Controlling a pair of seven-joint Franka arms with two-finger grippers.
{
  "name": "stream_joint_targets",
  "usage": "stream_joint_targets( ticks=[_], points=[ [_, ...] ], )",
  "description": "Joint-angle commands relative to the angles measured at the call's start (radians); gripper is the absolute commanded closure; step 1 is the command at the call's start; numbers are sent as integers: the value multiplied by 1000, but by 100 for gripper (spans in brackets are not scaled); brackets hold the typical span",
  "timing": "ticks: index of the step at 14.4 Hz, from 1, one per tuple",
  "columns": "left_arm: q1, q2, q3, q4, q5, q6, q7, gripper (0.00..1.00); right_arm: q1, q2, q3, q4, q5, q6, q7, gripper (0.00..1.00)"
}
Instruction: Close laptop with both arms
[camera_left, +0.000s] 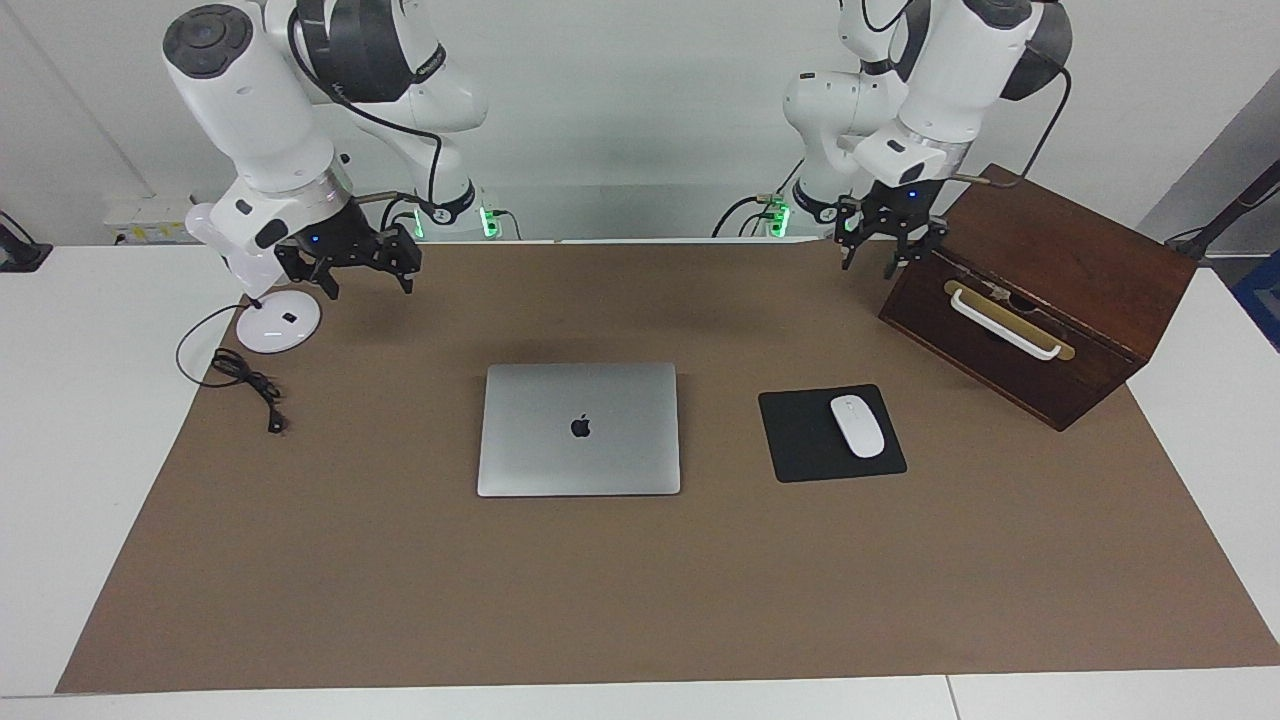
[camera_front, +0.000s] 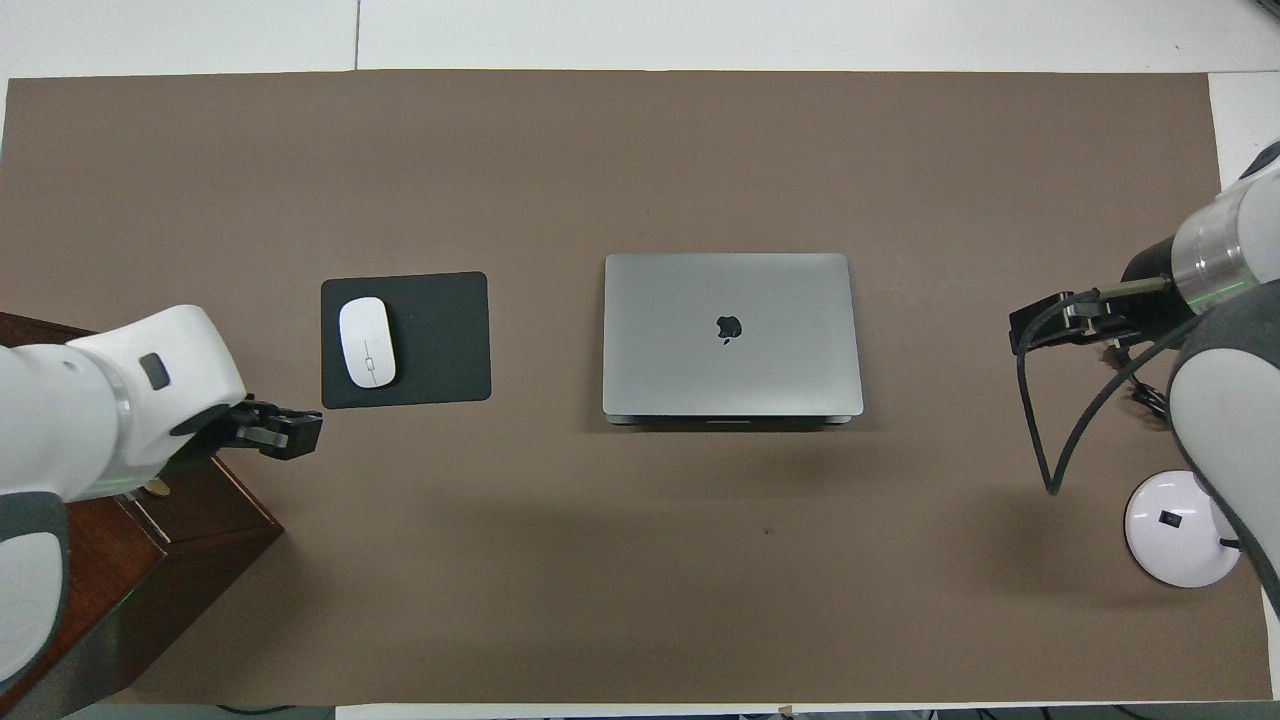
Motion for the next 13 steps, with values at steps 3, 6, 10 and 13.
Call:
stream_joint_targets(
  ticks=[3,6,10,13],
  points=[
    [161,-2,-12,33,13,-25,-1,0,7,23,10,30,-15,-47,14,0],
    [190,0,-11,33,13,-10,-4,0,1,23,10,28,-15,-46,9,0],
    [250,75,-14,183,17,-68,-36,0,-35,24,17,31,-13,-44,3,0],
    [254,174,-12,399,17,-226,-36,0,-38,27,16,36,-13,-46,3,0]
  ],
)
